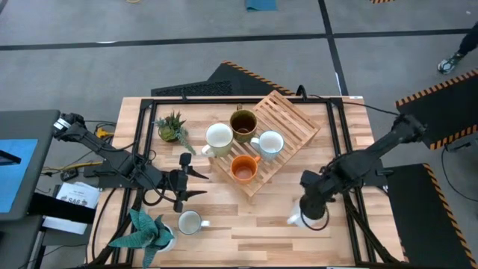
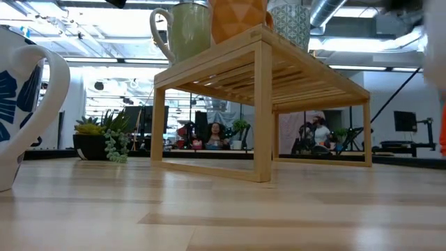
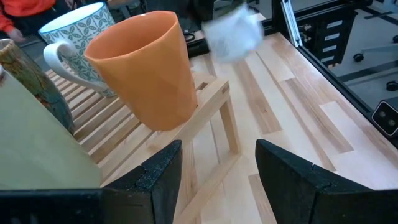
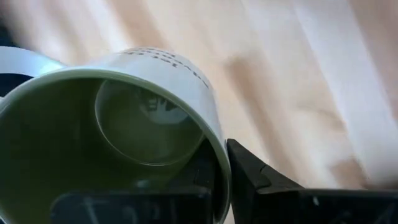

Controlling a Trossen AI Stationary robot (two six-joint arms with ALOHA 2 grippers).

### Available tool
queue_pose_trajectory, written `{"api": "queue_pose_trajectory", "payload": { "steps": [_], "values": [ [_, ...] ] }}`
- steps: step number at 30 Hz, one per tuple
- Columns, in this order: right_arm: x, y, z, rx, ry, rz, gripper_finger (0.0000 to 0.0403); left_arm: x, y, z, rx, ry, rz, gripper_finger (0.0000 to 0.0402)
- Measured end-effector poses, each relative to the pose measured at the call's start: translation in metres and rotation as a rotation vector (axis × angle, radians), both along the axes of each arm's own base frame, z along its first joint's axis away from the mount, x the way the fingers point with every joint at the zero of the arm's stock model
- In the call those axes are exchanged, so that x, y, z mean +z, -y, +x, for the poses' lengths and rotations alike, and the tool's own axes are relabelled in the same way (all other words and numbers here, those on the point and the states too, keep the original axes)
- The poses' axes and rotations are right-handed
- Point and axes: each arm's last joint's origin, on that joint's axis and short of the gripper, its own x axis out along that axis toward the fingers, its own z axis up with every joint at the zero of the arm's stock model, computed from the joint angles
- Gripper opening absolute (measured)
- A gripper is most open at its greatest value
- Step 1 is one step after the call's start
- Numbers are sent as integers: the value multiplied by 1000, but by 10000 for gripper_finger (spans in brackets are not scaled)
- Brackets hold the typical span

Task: Place coffee mugs
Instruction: Put the dark green mug on the shelf

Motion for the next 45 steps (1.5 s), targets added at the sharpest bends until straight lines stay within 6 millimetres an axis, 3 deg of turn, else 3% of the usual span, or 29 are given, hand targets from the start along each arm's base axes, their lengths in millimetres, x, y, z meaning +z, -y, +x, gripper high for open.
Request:
{"api": "queue_pose_trajectory", "payload": {
  "steps": [5, 11, 15, 19, 24, 31, 35, 45],
  "values": [
    [74, 5, 3, -20, 324, 6, 41, 0, 0, 0, 0, 0, 0, 190],
    [161, 29, 4, -43, 715, -272, 41, 0, 0, 0, -1, 1, 6, 190],
    [201, 60, 10, -192, 816, -506, 41, 0, 0, 0, -1, 3, 6, 190],
    [223, 101, 18, -408, 802, -630, 41, 0, 0, 0, -3, 3, 9, 190],
    [222, 153, 29, -604, 640, -740, 41, 0, 0, 0, -3, 3, 8, 190],
    [182, 205, 47, -665, 280, -653, 40, 0, 0, 0, -4, 2, 9, 190],
    [159, 220, 65, -646, 140, -608, 41, 0, 0, 0, -4, 2, 9, 190],
    [120, 238, 106, -570, 3, -554, 40, 0, 0, 0, -4, 1, 10, 190]
  ]
}}
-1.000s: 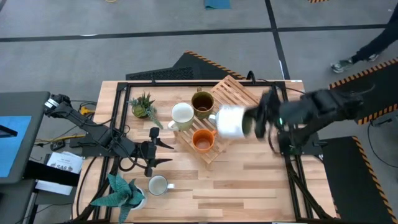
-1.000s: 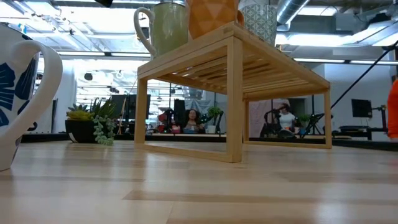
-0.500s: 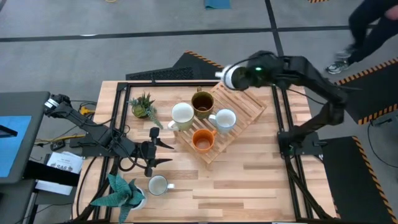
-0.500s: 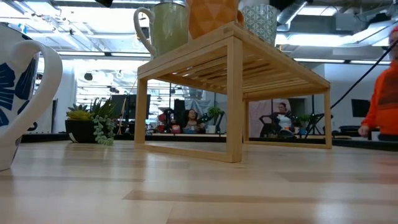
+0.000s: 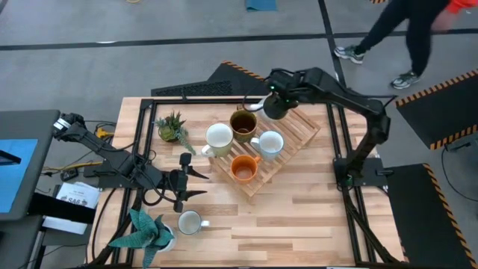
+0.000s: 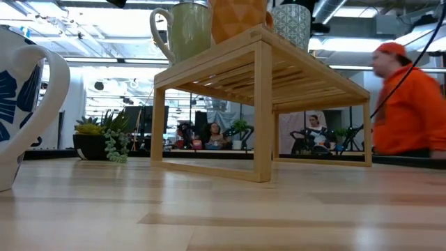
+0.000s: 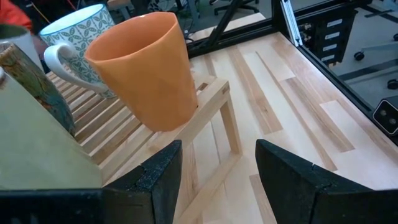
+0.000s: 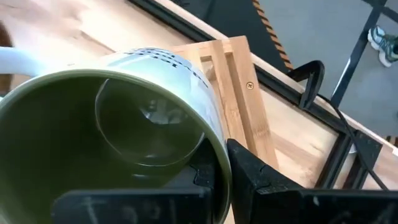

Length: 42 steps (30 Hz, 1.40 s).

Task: Place coffee mugs
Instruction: Put the dark green mug on the shelf

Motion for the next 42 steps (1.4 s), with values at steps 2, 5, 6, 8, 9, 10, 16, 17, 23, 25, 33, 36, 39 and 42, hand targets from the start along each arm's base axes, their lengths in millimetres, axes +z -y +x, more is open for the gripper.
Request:
{"api": "queue_pose_trajectory", "payload": {
  "steps": [2, 5, 6, 8, 9, 10, 16, 17, 23, 25, 33, 36, 39, 42],
  "values": [
    [-5, 2, 4, 12, -16, 10, 40, 0, 0, 0, 0, 0, 0, 190],
    [-10, 2, 9, 27, -22, 41, 41, 0, 0, 0, 0, 0, 0, 190],
    [-11, 3, 10, 29, -23, 52, 41, 0, 0, 0, 0, 0, 0, 190],
    [-14, 3, 13, 31, -27, 59, 46, 0, 0, 0, 0, -1, 0, 190],
    [-14, 3, 13, 34, -26, 67, 50, 0, 0, 0, 0, -1, 0, 190],
    [-14, 3, 13, 36, -23, 70, 53, 0, 0, 0, 0, 0, 0, 190],
    [-13, 3, 13, 36, -13, 65, 67, 0, 0, 0, 0, 0, 0, 190],
    [-13, 3, 13, 37, -14, 66, 68, 0, 0, 0, 0, 0, 0, 190],
    [-13, 3, 13, 39, -13, 65, 70, 0, 0, 0, 0, 0, 0, 190],
    [-13, 3, 13, 39, -12, 65, 71, 0, 0, 0, 0, 0, 0, 190],
    [-13, 3, 14, 39, -6, 62, 72, 0, 0, 0, 0, 0, 0, 190],
    [-13, 3, 14, 39, -6, 62, 72, 0, 0, 0, 0, 0, 0, 190],
    [-13, 4, 14, 38, -5, 62, 72, 0, 0, 0, 1, 0, 0, 190],
    [-13, 5, 13, 32, -4, 64, 73, 0, 0, 0, 0, 0, 0, 190]
  ]
}}
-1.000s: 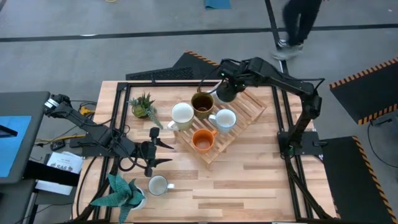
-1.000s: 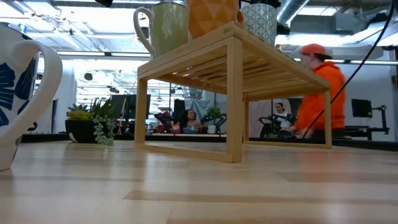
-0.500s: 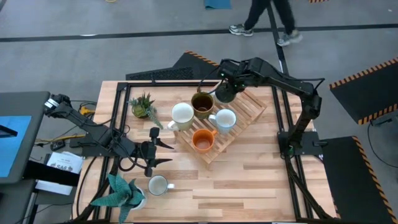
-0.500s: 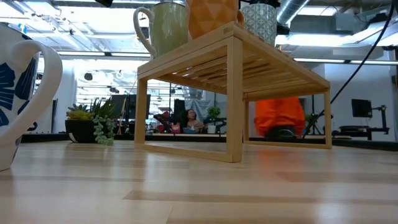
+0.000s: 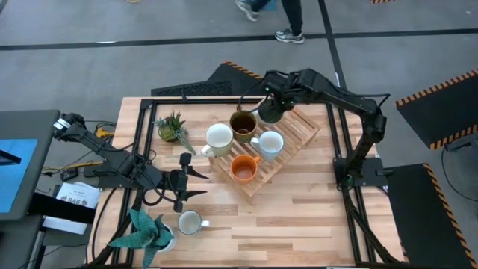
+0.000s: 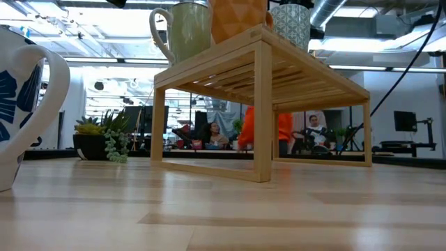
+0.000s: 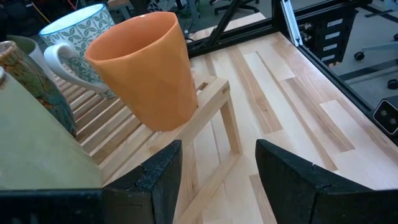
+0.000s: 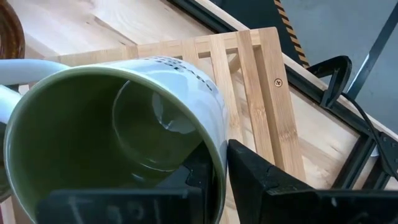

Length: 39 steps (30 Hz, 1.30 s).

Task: Place coffee mugs
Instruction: Put the dark green mug on the shelf, then put the blue mug on the shelf

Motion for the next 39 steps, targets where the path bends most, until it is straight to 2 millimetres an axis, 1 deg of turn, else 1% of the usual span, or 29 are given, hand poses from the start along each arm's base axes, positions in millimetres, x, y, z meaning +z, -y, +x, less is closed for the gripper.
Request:
{"api": "queue_pose_trajectory", "payload": {
  "steps": [4, 12, 17, 24, 34, 39],
  "values": [
    [1, 4, -2, -14, 7, 1, 91, 0, 0, 0, 0, 0, 0, 190],
    [1, 5, -3, -19, 4, 1, 173, 0, 0, 0, 0, 0, 0, 190],
    [1, 5, -3, -17, 2, 1, 203, 0, 0, 0, 0, 0, 1, 190],
    [1, 5, -3, 2, -8, -5, 206, 0, 0, 0, 0, 0, 0, 190],
    [15, -1, -19, 6, 7, -17, 203, 0, 0, 0, 1, 0, 0, 190],
    [18, -5, -23, 10, 9, -16, 203, 0, 0, 0, 1, 0, 0, 190]
  ]
}}
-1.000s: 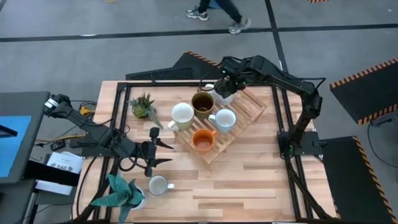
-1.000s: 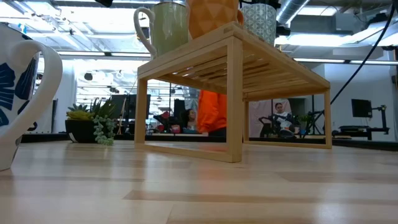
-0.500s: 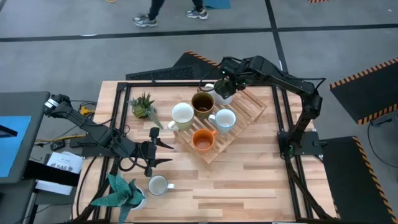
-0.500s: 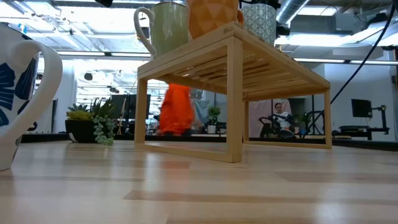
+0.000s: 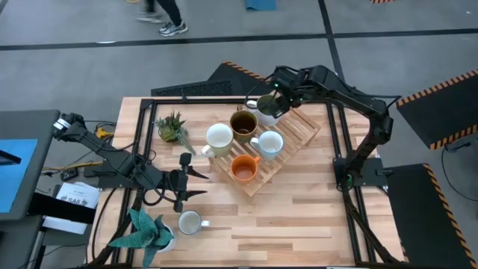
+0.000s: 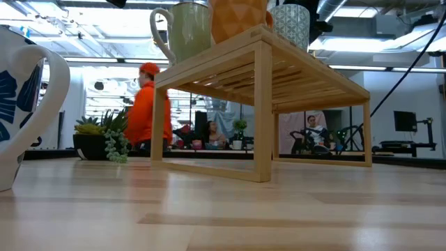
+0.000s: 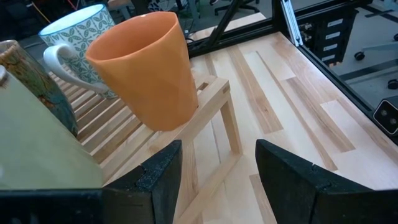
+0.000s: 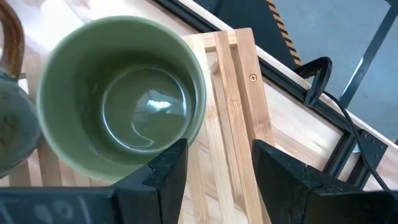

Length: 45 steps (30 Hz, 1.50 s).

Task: Place coffee mugs
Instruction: Put the blue mug on the shelf

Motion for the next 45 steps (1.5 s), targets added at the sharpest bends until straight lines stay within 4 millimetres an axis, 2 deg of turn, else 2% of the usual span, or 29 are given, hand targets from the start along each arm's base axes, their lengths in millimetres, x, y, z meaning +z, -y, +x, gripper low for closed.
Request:
{"api": "queue_pose_trajectory", "payload": {
  "steps": [5, 9, 14, 18, 22, 29, 38, 42, 45],
  "values": [
    [4, -5, -3, 31, 8, 12, 203, 0, 0, 0, 0, 0, 0, 190],
    [18, -20, -15, 72, 48, -6, 203, 0, 0, 0, 1, -1, -2, 190],
    [35, -60, -37, 145, 88, -84, 203, -2, 0, -1, 7, -18, -26, 190],
    [34, -96, -60, 184, 101, -132, 203, -2, 1, -1, -6, -27, -70, 190],
    [17, -128, -83, 223, 126, -106, 203, -1, 3, -1, -54, -17, -92, 190],
    [-37, -171, -105, 294, 265, -64, 203, 1, 3, 0, -63, -7, -81, 190],
    [-96, -230, -92, 492, 620, -242, 203, 1, 3, 0, -64, -4, -73, 190],
    [-118, -249, -85, 535, 679, -353, 203, 2, 3, 0, -55, 9, -88, 190],
    [-123, -257, -80, 520, 705, -377, 203, 2, 3, 0, -45, 6, -120, 190]
  ]
}}
